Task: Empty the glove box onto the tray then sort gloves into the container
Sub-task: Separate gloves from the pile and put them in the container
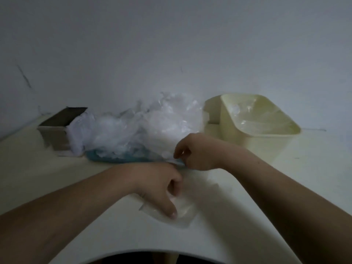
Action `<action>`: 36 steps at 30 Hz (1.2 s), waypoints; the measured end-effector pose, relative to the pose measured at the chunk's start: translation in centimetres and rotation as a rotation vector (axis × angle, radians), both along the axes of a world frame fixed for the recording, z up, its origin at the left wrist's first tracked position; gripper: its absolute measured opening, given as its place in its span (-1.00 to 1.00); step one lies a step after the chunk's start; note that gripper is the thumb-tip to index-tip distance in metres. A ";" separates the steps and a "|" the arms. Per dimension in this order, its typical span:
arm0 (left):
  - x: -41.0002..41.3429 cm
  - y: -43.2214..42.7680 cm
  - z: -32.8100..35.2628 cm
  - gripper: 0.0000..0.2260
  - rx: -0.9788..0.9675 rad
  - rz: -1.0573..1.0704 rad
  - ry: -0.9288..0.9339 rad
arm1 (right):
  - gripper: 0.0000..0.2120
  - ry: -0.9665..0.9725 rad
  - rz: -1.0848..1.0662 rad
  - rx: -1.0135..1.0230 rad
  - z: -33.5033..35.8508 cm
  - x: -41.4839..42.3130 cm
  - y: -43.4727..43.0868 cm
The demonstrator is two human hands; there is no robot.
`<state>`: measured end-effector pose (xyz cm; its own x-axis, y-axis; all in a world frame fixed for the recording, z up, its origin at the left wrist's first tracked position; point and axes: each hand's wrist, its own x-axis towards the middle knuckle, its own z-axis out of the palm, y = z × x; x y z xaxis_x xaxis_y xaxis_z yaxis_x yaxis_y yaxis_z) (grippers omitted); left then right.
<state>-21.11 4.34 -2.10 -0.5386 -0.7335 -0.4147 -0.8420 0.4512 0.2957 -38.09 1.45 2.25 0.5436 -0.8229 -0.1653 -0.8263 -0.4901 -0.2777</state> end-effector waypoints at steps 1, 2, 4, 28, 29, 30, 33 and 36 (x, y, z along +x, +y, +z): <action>0.4 0.3 -0.7 -0.75 -0.010 0.023 0.073 | -0.64 0.029 0.029 0.012 -0.2 -0.3 0.1; 0.9 0.4 -1.4 -0.84 -0.023 0.037 0.141 | -0.66 0.064 0.074 0.004 -0.2 -0.5 0.2; 1.9 0.0 -2.2 -0.90 -0.044 0.034 0.204 | -0.62 0.048 0.117 0.040 0.0 -1.2 0.2; 3.7 -4.4 3.7 -0.84 0.110 0.628 1.135 | -0.80 -1.251 -0.374 0.523 -0.4 -1.0 -2.8; 3.4 -4.5 4.2 -0.81 0.090 0.655 1.177 | -0.82 -1.266 -0.385 0.487 -0.2 -1.0 -3.1; 3.2 -5.0 4.6 -0.76 0.041 0.703 1.224 | -0.83 -1.246 -0.398 0.424 -0.2 -1.0 -3.7; 3.4 -7.8 4.9 -0.79 -0.417 0.801 1.130 | -0.84 -1.028 -0.379 0.228 0.0 -1.6 -5.1; 3.3 -10.5 4.2 -0.87 -0.708 0.591 0.783 | -0.88 -0.827 -0.286 0.147 0.5 -1.9 -5.9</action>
